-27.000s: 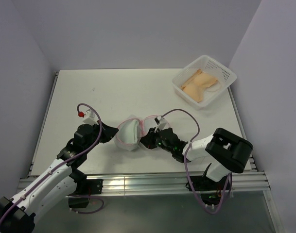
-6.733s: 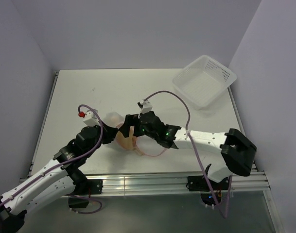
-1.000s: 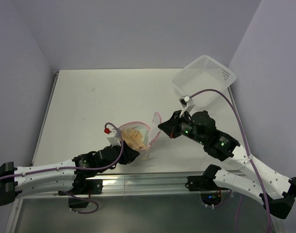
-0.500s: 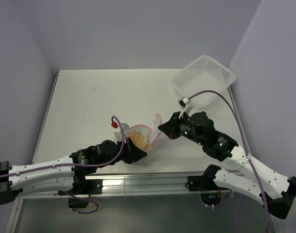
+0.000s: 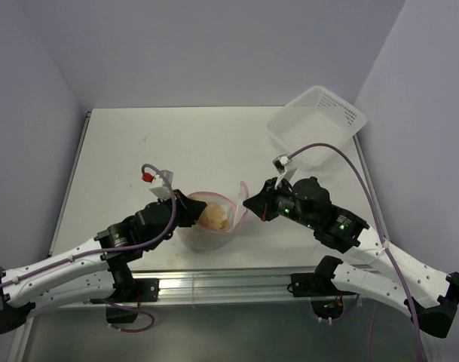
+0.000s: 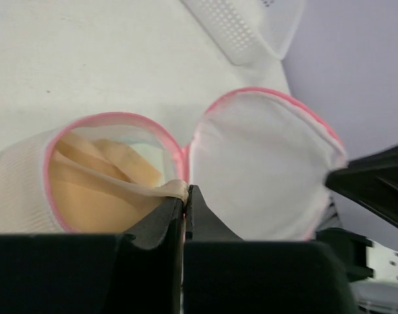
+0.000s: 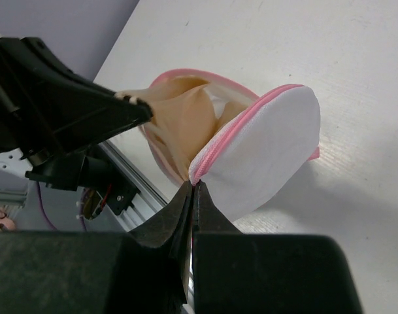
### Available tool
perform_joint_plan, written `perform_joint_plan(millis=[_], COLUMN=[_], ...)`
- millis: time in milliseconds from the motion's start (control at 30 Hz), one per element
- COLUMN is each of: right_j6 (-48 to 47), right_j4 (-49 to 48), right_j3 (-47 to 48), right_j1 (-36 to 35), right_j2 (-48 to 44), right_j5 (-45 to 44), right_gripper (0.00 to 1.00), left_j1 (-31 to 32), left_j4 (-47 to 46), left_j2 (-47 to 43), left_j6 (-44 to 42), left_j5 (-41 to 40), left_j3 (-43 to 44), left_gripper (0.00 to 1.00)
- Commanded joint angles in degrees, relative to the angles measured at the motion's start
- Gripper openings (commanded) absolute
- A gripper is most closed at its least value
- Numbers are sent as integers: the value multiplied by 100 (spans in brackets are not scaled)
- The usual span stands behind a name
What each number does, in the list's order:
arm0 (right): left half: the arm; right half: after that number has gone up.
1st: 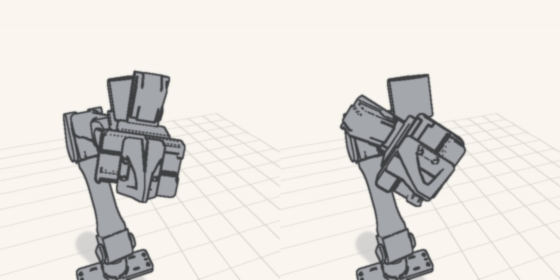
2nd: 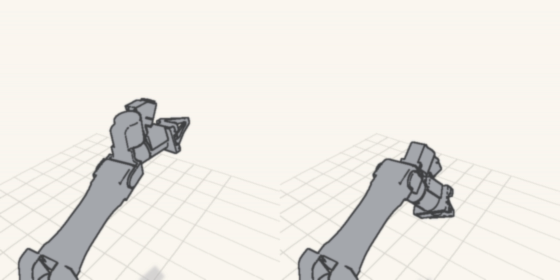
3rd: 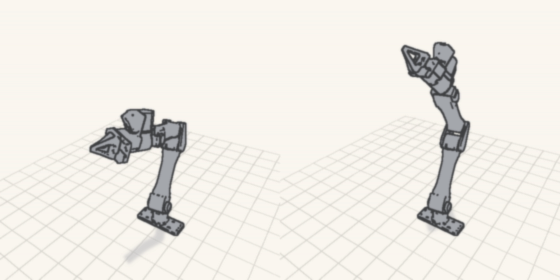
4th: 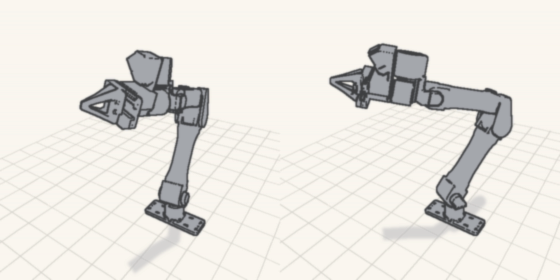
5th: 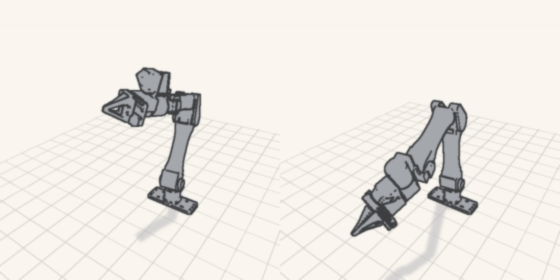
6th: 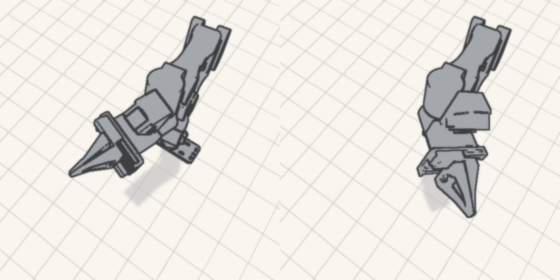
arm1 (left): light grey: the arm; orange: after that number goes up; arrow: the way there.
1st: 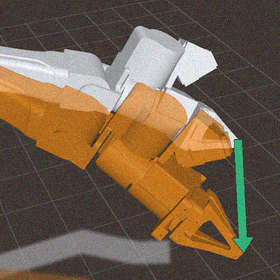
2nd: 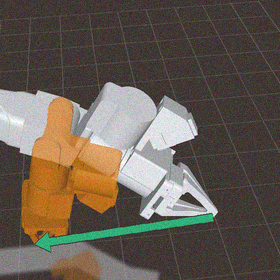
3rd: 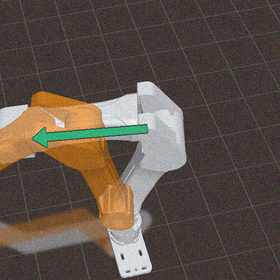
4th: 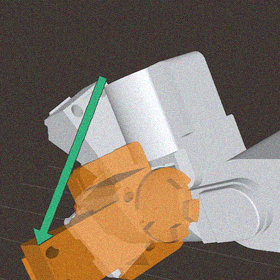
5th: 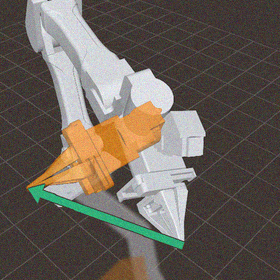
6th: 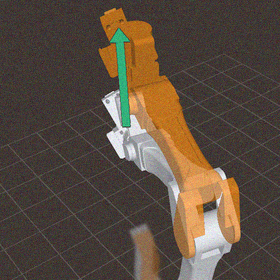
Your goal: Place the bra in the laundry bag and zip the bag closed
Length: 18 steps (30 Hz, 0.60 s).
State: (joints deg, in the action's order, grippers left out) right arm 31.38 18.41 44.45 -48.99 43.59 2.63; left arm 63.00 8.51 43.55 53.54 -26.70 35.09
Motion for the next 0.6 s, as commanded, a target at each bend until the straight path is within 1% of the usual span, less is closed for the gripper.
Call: perform_joint_plan(millis=[0,133,200,267,300,333,367,400,500,533,567], right_j6=[-158,-219,-254,-281,-307,-316,-325,-342,-378,-395,-439], right_j4=[-251,-268,-233,-224,-224,-216,-224,-224,-224,-216,-155], right_j3=[3,20,46,73,90,99,125,134,205,231,292], right_j1=[-128,-233,-312,-356,-383,-392,-400,-409,-418,-418,-418], right_j2=[-105,-97,-88,-105,-123,-114,-114,-106,-44,-27,-9], right_j5=[0,-8,-43,-53,-61,-70,-70,-87,-131,-192,-228], right_gripper=[0,0,0,0,0,0,0,0,0,0,0], left_j1=[-200,-218,-218,-218,-218,-218,-218,-218,-201,-201,-201], left_j4=[141,203,221,387,466,658,739,887,1038,1047,1065], left_j2=[311,794,962,1234,1339,1540,1629,1726,1614,1387,1254], left_j6=[-397,-546,-642,-748,-774,-810,-845,-889,-898,-933,-950], left_j5=[-125,-178,-187,-257,-274,-292,-283,-248,-248,-213,-109], left_j3=[226,270,340,428,481,594,648,700,876,946,982], left_gripper=[0,1,4,12,17,30,37,49,63,68,70])
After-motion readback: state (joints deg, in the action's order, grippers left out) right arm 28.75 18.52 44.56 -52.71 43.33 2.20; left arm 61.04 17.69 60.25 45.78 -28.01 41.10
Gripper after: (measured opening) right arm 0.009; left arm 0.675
